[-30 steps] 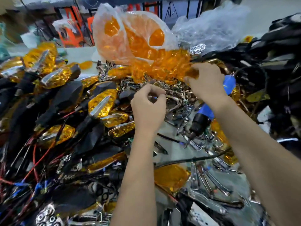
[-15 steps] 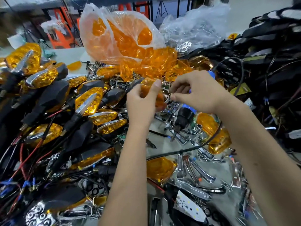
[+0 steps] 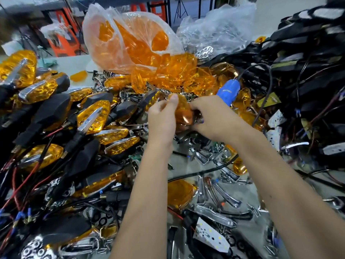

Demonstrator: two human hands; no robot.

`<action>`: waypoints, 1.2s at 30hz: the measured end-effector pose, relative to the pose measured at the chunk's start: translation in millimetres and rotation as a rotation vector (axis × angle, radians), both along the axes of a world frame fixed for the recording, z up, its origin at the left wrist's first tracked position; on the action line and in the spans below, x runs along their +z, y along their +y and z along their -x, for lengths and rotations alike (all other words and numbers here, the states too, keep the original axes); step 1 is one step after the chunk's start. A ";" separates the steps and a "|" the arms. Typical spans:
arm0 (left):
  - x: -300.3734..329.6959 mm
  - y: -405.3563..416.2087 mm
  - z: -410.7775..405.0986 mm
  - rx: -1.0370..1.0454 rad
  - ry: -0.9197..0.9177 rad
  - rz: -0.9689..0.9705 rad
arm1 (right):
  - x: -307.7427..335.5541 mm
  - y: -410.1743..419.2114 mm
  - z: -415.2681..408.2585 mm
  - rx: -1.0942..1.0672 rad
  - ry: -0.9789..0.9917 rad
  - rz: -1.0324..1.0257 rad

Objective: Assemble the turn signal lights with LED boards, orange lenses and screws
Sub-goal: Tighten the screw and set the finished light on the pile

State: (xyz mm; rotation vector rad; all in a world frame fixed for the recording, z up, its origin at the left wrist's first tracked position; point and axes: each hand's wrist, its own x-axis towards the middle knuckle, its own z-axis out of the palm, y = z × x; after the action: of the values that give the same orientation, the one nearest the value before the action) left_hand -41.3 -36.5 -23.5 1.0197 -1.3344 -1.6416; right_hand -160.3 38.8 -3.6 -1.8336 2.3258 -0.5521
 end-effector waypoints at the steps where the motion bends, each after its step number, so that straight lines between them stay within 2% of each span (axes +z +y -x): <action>1: 0.1 6.1 6.3 -0.034 0.033 -0.028 | 0.0 7.5 5.8 -0.025 -0.042 0.061; 5: -0.3 23.1 24.5 -0.176 0.107 -0.045 | 8.0 46.8 36.1 -0.171 -0.123 0.269; 9: -2.9 34.2 32.7 -0.291 0.087 -0.010 | 14.7 79.8 76.3 -0.440 -0.080 0.314; 11: -3.8 35.6 33.1 -0.269 0.066 0.025 | 17.9 89.4 86.8 -0.499 -0.097 0.329; 14: -4.8 30.1 28.9 -0.158 0.028 0.035 | 23.3 87.0 82.4 -0.429 -0.123 0.291; 18: -3.6 15.5 16.0 -0.062 -0.010 -0.004 | 31.3 66.5 51.0 -0.134 -0.096 0.024; 23: -2.7 -6.6 -6.3 -0.021 -0.028 -0.046 | 31.3 37.4 12.1 0.128 -0.141 -0.137; 28: 0.0 -21.2 -26.2 0.101 0.001 -0.076 | 23.4 7.0 -6.7 0.152 0.050 -0.118; 32: 0.1 -28.8 -35.7 0.168 0.024 -0.076 | 12.2 -11.0 -21.3 0.182 0.079 -0.200; 36: -0.5 -31.3 -35.4 0.182 0.052 -0.081 | -3.8 -21.4 -34.0 0.075 0.088 -0.138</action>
State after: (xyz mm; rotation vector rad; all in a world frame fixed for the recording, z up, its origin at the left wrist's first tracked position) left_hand -5.9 -67.8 -24.0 1.1045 -1.1152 -1.5839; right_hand -126.2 17.4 -7.5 -1.9079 2.2747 -0.2989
